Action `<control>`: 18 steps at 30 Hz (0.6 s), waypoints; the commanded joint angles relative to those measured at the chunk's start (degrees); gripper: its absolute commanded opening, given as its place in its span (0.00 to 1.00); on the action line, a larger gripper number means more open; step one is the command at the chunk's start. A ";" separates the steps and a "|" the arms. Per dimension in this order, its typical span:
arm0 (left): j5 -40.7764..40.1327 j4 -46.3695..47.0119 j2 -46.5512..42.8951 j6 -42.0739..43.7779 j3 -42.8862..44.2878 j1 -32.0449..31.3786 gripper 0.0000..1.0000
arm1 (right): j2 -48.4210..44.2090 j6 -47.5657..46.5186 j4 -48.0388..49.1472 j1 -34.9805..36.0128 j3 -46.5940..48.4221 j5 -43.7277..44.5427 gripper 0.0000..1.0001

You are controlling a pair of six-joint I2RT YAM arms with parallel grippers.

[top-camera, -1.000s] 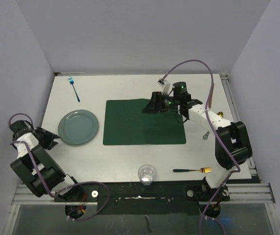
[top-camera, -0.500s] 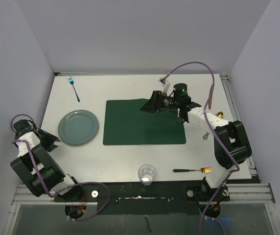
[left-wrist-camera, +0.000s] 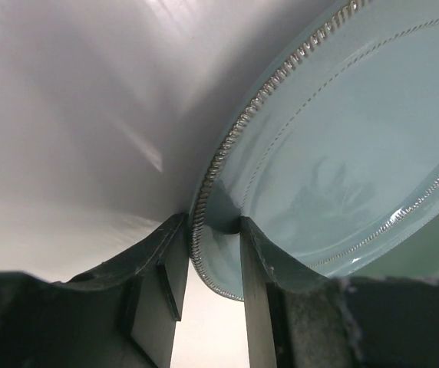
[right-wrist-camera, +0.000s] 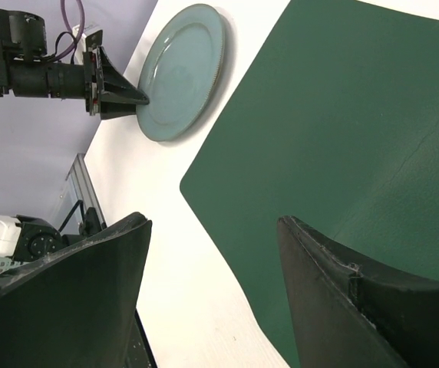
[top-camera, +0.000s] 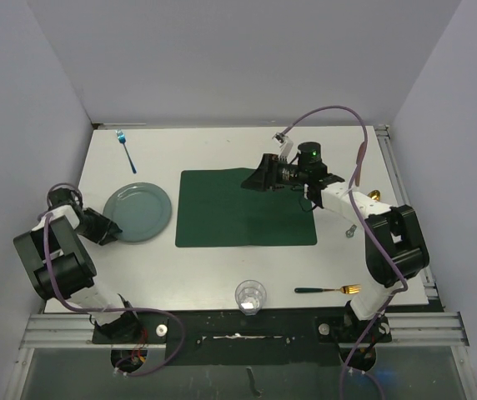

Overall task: Set the dinner table for one person
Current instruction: Move the plate to the center of the board.

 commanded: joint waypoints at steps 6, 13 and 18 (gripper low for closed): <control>-6.58 0.96 1.49 -1.46 1.54 -0.87 0.29 | -1.08 -0.09 -0.83 -0.09 4.00 0.38 0.67; -10.66 2.85 2.62 -4.59 -0.19 -1.27 0.28 | -0.69 -0.44 -2.67 0.08 6.38 0.14 0.67; -12.02 7.26 6.36 -6.95 -2.10 -2.69 0.25 | 1.37 -0.35 -2.60 0.71 7.05 0.15 0.67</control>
